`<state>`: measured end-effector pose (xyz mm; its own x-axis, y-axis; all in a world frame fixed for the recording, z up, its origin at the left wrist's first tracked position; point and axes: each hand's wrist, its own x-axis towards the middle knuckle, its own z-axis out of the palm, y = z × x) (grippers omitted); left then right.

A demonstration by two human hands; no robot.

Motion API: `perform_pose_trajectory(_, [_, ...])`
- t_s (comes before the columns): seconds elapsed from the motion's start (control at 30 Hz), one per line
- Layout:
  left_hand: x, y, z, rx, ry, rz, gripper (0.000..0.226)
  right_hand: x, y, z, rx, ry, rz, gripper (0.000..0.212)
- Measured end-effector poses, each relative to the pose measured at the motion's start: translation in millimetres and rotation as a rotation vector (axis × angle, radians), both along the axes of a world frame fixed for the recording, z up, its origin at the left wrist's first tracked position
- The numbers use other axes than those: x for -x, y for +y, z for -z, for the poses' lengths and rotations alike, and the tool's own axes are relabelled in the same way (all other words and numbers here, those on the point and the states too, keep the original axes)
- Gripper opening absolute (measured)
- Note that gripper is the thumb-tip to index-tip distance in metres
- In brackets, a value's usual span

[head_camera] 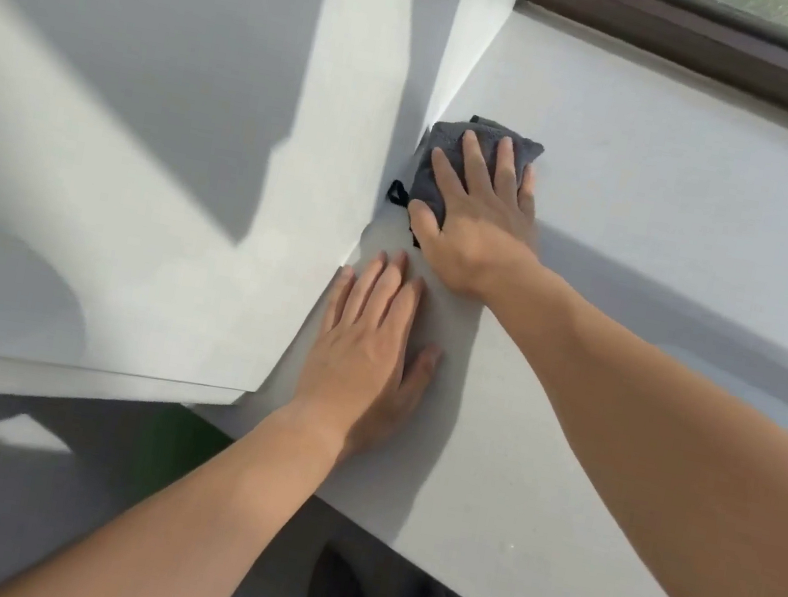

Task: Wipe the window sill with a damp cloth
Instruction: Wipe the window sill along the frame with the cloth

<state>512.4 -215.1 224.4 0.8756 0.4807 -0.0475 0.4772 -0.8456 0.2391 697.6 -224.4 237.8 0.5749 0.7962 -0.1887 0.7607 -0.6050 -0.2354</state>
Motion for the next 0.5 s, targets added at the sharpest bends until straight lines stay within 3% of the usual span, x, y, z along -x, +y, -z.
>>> perform_pose_trajectory(0.1, [13.6, -9.3, -11.0, 0.004, -0.011, 0.0, 0.054, -4.9, -44.2, -0.5, -0.031, -0.009, 0.05, 0.07])
perform_pose_trajectory(0.2, [31.9, -24.8, -15.9, 0.045, 0.03, -0.021, 0.056, -5.6, -112.1, -4.9, -0.021, 0.015, 0.299, 0.071])
perform_pose_trajectory(0.3, [40.0, -28.9, -11.3, -0.013, 0.082, 0.007, 0.062, 5.2, -97.3, -7.5, -0.014, 0.005, 0.453, 0.07])
perform_pose_trajectory(0.43, [36.7, -26.0, -9.6, -0.046, 0.102, 0.02, 0.065, 26.6, -23.9, -5.1, -0.032, 0.001, 0.063, 0.068])
perform_pose_trajectory(0.5, [36.3, -25.2, -9.8, -0.052, 0.102, 0.027, 0.064, 21.4, -25.5, -6.0, -0.016, 0.007, -0.021, 0.067])
